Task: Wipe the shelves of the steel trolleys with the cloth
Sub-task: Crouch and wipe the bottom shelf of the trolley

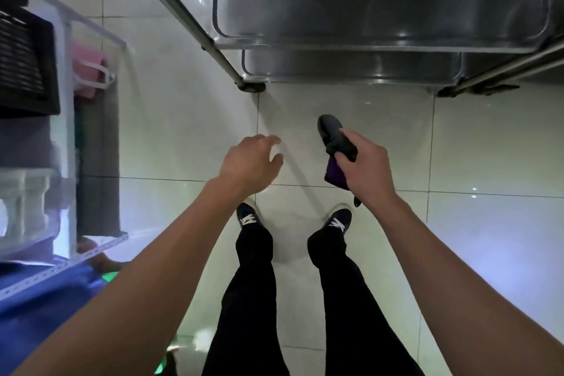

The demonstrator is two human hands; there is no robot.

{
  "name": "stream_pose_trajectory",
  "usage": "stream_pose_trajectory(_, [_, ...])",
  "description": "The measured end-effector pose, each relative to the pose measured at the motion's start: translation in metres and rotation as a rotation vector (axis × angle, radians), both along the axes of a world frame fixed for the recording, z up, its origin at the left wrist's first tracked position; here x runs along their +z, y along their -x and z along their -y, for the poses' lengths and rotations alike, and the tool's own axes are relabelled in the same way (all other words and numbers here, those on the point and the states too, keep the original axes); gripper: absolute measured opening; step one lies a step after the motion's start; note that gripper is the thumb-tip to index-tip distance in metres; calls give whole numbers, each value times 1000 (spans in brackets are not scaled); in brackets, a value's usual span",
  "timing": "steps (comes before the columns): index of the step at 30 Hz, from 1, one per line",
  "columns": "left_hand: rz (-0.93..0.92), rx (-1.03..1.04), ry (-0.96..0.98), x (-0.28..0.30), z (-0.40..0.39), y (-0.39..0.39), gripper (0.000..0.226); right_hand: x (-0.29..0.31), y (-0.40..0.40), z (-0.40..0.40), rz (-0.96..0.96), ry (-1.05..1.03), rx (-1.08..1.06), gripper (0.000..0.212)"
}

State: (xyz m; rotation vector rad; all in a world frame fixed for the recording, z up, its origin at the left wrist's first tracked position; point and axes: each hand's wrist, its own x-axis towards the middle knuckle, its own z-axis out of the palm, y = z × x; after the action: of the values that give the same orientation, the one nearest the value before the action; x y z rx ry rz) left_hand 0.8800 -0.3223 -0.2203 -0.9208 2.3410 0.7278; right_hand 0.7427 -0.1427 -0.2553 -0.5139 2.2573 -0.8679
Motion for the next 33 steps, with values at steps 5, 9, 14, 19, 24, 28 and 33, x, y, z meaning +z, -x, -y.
stream_pose_trajectory(5, [-55, 37, 1, -60, 54, -30, 45, -56, -31, 59, -32, -59, 69, 49])
stream_pose_trajectory(9, [-128, 4, 17, -95, 101, -43, 46, -90, -48, 115, -120, -77, 144, 48])
stream_pose_trajectory(14, [-230, 23, 137, -136, 139, -47, 40, -133, -47, 166, -186, -61, 145, 47])
stream_pose_trajectory(19, [-348, 67, 284, -222, 158, -34, 31, -222, -21, 191, -235, -140, 164, 44])
stream_pose_trajectory(24, [-351, -27, 292, -318, 180, -1, 32, -310, 22, 222, -262, -81, 182, 42])
stream_pose_trajectory(28, [-397, -41, 294, -377, 204, 37, 34, -362, 65, 253, -331, -101, 222, 48])
stream_pose_trajectory(33, [-445, -73, 343, -432, 232, 76, 37, -403, 111, 286, -446, -28, 219, 50])
